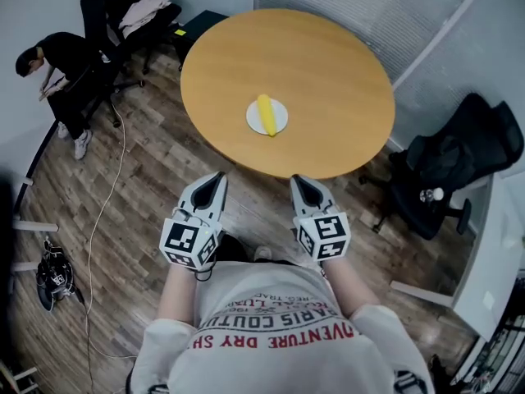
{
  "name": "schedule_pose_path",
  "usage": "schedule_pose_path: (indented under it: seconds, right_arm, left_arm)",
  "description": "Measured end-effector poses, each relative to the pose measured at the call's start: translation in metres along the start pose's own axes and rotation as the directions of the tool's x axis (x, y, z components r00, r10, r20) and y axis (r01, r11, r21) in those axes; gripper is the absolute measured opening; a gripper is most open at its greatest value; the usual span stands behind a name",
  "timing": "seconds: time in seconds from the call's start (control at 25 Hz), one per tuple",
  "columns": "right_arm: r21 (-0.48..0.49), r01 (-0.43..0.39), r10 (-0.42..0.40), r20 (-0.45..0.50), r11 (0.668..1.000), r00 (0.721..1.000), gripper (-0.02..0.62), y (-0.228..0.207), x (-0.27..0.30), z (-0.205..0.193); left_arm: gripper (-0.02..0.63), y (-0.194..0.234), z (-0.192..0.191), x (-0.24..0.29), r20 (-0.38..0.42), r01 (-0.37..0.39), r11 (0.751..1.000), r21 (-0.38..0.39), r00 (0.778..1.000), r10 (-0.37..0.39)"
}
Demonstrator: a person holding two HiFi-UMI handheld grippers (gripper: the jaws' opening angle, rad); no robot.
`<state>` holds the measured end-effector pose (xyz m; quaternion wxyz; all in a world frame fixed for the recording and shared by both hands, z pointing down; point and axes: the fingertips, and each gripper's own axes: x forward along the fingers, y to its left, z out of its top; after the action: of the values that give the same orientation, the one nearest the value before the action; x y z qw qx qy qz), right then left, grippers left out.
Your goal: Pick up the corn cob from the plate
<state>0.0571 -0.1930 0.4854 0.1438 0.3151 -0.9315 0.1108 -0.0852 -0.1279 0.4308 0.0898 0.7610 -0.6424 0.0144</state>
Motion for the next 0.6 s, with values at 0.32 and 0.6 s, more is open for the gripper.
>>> schedule_pose_path:
  seconds: [0.32,0.6]
  right_arm:
    - [0.055,0.045,-0.044,-0.016,0.997,0.999,0.029,-0.034,0.077,0.021]
    - [0.079,0.106,-0.102,-0.057,0.991,0.993,0.03,-0.049,0.162,0.043]
  left_arm:
    - [0.032,0.052,0.01,0.083,-0.026,0.09,0.996,0.02,0.996,-0.089]
    - [0.032,0.127,0.026,0.166,-0.052,0.193,0.981,0.036,0.98,-0.191]
